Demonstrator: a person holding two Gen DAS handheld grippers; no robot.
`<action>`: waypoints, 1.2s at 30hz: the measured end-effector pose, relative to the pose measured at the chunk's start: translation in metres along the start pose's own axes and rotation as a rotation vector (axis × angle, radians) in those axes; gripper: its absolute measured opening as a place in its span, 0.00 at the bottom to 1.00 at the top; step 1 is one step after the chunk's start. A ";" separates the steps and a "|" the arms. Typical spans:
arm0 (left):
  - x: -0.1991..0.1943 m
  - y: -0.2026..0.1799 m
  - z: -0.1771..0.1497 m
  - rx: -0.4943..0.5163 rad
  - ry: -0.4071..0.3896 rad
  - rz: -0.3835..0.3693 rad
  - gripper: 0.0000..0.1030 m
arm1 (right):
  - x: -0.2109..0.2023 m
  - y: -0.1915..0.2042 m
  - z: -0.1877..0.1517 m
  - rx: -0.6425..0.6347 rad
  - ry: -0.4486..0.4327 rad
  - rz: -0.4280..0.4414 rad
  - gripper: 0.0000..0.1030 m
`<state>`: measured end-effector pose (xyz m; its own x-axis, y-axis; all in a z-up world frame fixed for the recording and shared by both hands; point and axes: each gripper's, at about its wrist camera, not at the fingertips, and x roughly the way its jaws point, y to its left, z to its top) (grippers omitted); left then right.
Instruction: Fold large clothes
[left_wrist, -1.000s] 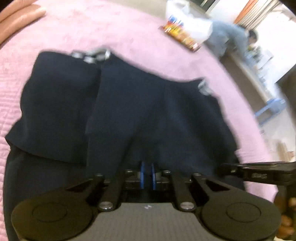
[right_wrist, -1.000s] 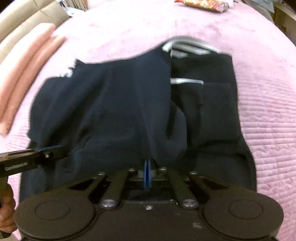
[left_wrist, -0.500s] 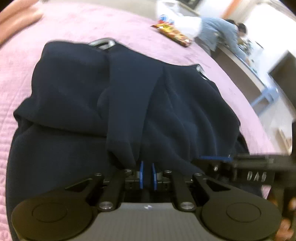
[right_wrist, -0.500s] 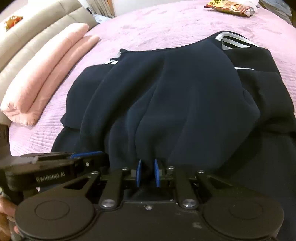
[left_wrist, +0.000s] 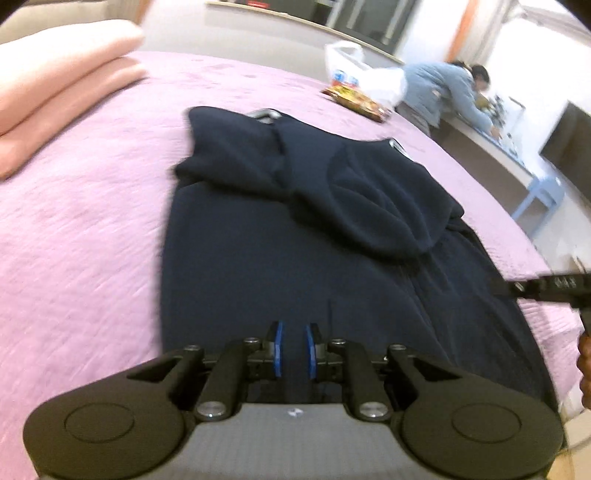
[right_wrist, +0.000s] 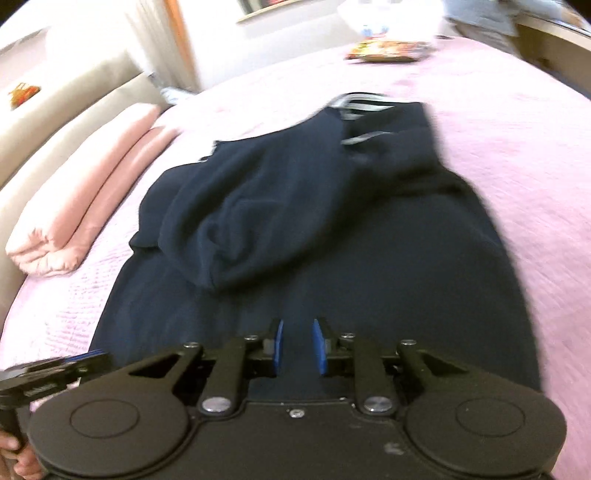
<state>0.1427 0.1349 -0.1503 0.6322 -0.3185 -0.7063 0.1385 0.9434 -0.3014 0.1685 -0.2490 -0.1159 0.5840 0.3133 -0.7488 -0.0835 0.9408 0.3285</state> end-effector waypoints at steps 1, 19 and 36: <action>-0.017 0.002 -0.001 0.003 0.001 0.006 0.24 | -0.016 -0.005 -0.006 0.005 0.006 -0.018 0.27; -0.058 0.068 -0.081 -0.320 0.145 -0.055 0.63 | -0.091 -0.085 -0.104 0.064 0.093 -0.277 0.73; -0.030 0.081 -0.109 -0.561 0.132 -0.334 0.73 | -0.070 -0.085 -0.135 0.153 0.199 -0.151 0.22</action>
<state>0.0521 0.2105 -0.2231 0.5204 -0.6279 -0.5787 -0.1295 0.6118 -0.7803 0.0251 -0.3336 -0.1692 0.4098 0.2050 -0.8889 0.1239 0.9529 0.2769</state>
